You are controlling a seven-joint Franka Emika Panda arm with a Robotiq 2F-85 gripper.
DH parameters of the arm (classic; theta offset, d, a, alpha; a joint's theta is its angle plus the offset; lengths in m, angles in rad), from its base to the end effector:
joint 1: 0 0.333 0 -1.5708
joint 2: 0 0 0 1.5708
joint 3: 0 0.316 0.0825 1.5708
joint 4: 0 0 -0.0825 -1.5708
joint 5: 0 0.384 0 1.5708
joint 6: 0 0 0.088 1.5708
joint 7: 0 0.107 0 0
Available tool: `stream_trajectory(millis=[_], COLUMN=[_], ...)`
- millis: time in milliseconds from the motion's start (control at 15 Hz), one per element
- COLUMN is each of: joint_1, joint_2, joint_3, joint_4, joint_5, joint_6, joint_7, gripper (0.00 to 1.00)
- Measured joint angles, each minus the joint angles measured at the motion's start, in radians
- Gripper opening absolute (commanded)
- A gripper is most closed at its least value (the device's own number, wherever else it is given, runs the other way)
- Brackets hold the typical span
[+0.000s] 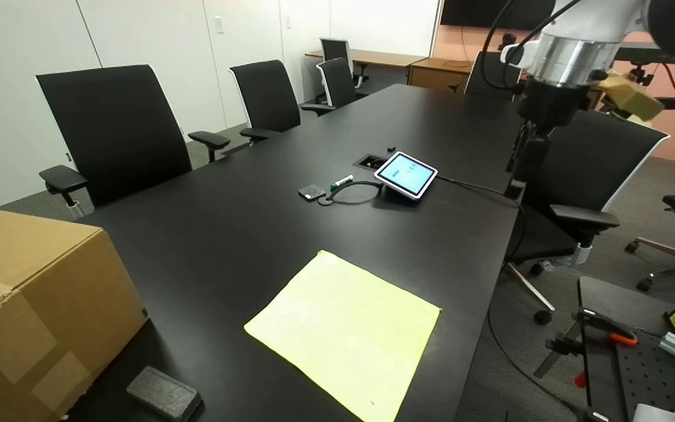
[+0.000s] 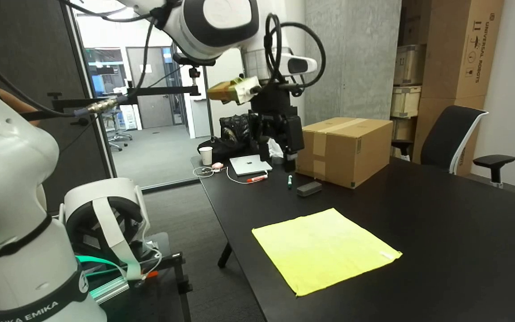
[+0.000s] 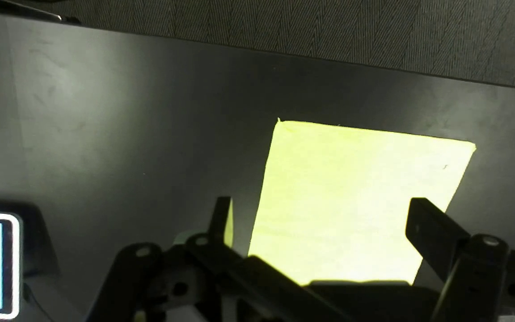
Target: Fold the cloth on the table
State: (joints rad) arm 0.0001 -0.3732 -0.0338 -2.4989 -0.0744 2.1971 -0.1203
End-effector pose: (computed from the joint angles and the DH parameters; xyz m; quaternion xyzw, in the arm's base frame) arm 0.4266 -0.0171 0.4246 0.9969 0.0649 0.0337 0.0274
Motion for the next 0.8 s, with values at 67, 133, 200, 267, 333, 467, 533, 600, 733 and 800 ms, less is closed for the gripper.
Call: stream_trajectory(millis=[67, 133, 200, 267, 333, 467, 533, 600, 733, 800], joint_1=[0.007, 0.014, 0.019, 0.021, 0.022, 0.024, 0.024, 0.025, 0.026, 0.027], joint_2=[0.034, 0.067, 0.099, 0.132, 0.166, 0.236, 0.272, 0.310, 0.386, 0.424], joint_3=[0.004, 0.007, 0.011, 0.016, 0.022, 0.032, 0.039, 0.045, 0.056, 0.060], joint_4=[-0.004, -0.010, -0.017, -0.025, -0.031, -0.041, -0.044, -0.046, -0.045, -0.042], joint_5=[0.000, 0.000, 0.000, 0.000, 0.000, 0.004, 0.004, 0.004, 0.005, 0.005], joint_6=[0.039, 0.078, 0.118, 0.160, 0.202, 0.289, 0.338, 0.384, 0.469, 0.504], joint_7=[-0.012, -0.022, -0.027, -0.027, -0.023, 0.002, 0.031, 0.066, 0.144, 0.179], gripper=[1.00, 1.00, 1.00, 1.00, 1.00, 1.00, 1.00, 1.00, 1.00, 1.00])
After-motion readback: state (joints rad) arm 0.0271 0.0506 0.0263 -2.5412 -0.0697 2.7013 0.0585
